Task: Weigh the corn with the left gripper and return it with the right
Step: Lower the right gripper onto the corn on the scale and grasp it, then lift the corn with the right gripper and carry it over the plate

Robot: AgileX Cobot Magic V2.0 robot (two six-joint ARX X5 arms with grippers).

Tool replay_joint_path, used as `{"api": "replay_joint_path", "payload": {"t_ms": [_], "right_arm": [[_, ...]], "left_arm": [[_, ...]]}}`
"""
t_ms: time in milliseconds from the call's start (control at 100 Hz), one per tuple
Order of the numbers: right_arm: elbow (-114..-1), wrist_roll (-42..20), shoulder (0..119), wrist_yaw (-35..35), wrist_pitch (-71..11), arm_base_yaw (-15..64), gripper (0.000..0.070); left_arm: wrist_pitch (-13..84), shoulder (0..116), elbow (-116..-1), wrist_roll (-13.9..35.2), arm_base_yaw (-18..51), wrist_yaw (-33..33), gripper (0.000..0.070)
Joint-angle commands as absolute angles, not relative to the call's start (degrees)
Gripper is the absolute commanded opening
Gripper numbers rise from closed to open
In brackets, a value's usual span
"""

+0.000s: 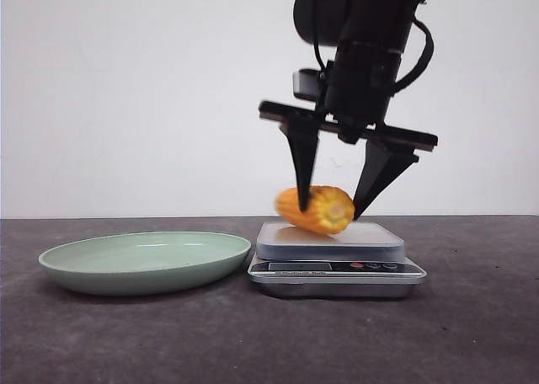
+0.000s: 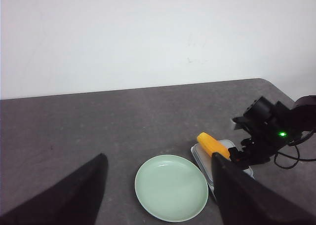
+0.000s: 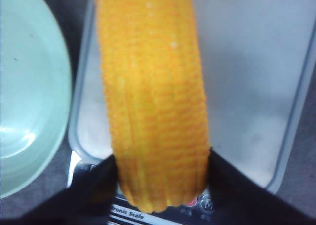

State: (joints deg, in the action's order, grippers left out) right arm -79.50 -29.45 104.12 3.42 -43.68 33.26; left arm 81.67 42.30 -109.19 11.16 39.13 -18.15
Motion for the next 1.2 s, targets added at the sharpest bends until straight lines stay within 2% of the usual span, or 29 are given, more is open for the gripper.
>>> {"api": "replay_joint_path", "payload": {"t_ms": [0, 60, 300, 410, 660, 930, 1080, 1190], "right_arm": [[-80.7, -30.0, 105.8, 3.0, -43.8, 33.5, 0.0093], [-80.7, -29.5, 105.8, 3.0, -43.6, 33.5, 0.0000], [-80.7, -28.0, 105.1, 2.4, -42.9, 33.6, 0.0000], [-81.2, -27.4, 103.5, -0.1, -41.9, 33.6, 0.0000], [-87.7, -24.3, 98.1, -3.5, -41.5, 33.8, 0.0000], [-101.6, -18.9, 97.6, -2.8, -39.7, 38.9, 0.0000], [-103.1, -19.0, 97.7, -2.9, -36.1, 43.1, 0.0000], [-103.1, -19.2, 99.0, -2.8, -37.5, 45.3, 0.0000]], "left_arm": [[84.9, 42.6, -110.3, 11.2, 39.5, -18.4, 0.0389], [84.9, 42.6, -110.3, 11.2, 39.5, -18.4, 0.0389], [84.9, 42.6, -110.3, 11.2, 39.5, -18.4, 0.0389], [84.9, 42.6, -110.3, 11.2, 39.5, -18.4, 0.0389], [84.9, 42.6, -110.3, 11.2, 39.5, -18.5, 0.0389], [84.9, 42.6, -110.3, 11.0, 39.5, -21.6, 0.0389], [84.9, 42.6, -110.3, 11.0, 39.5, -22.9, 0.0389], [84.9, 42.6, -110.3, 11.0, 39.5, -23.1, 0.0389]]}}
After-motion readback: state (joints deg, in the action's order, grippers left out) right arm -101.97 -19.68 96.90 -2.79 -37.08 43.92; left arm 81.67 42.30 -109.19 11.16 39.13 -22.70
